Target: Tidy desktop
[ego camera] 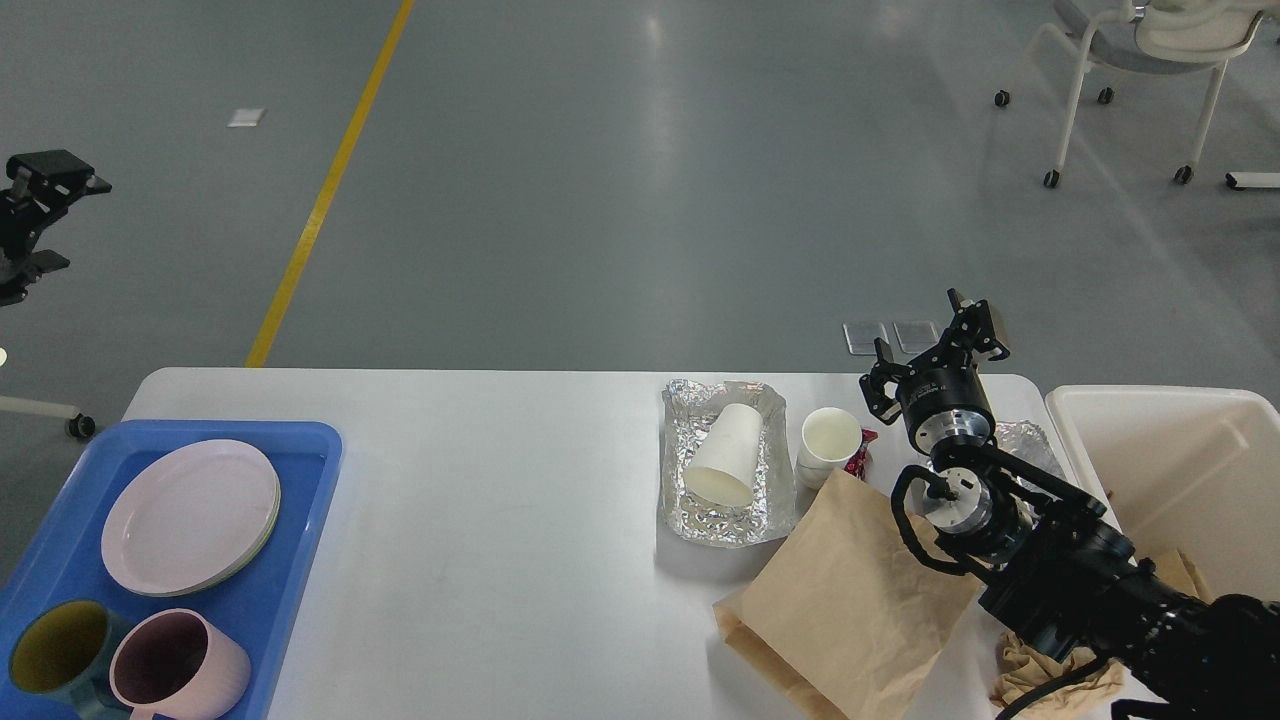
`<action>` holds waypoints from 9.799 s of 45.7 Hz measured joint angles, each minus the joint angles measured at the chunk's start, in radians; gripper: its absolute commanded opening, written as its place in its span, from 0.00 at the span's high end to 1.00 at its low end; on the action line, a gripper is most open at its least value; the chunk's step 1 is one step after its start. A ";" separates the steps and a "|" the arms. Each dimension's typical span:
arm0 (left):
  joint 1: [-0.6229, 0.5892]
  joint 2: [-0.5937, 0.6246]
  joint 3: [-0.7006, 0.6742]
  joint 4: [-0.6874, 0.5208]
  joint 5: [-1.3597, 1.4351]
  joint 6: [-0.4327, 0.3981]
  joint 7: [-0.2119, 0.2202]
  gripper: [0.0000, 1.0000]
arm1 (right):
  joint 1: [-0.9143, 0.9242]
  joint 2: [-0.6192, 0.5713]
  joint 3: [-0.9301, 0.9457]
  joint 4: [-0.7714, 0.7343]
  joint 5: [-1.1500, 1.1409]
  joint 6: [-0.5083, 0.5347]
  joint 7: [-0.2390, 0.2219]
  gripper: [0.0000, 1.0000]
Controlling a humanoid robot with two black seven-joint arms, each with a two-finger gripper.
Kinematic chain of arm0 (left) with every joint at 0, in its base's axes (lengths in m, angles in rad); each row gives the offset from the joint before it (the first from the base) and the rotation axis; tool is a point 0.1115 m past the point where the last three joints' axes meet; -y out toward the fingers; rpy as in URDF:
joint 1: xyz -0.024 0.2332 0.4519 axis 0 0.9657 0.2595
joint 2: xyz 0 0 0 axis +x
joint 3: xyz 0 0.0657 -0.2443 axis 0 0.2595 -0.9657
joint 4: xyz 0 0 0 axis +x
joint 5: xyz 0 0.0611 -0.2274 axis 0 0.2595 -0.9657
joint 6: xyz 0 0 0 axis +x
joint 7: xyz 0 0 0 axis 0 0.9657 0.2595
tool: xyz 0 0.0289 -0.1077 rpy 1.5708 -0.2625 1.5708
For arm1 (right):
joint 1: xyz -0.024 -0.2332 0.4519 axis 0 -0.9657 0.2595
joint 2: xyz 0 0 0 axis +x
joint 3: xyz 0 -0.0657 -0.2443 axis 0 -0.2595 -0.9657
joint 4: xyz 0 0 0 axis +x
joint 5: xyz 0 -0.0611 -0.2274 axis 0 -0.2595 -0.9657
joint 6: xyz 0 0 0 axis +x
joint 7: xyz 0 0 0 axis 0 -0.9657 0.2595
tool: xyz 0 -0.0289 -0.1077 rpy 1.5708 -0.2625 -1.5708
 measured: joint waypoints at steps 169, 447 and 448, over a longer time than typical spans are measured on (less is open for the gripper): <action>0.485 -0.468 -1.146 0.013 -0.058 0.178 -0.610 0.03 | 0.000 0.001 0.000 0.000 0.000 0.000 0.000 0.00; 0.490 -0.470 -1.146 0.011 -0.059 0.175 -0.613 0.03 | 0.961 -0.020 -1.639 0.296 -0.267 0.530 -0.721 0.06; 0.490 -0.470 -1.146 0.011 -0.059 0.175 -0.613 0.03 | 0.944 -0.019 -1.639 0.286 -0.267 0.512 -0.721 0.08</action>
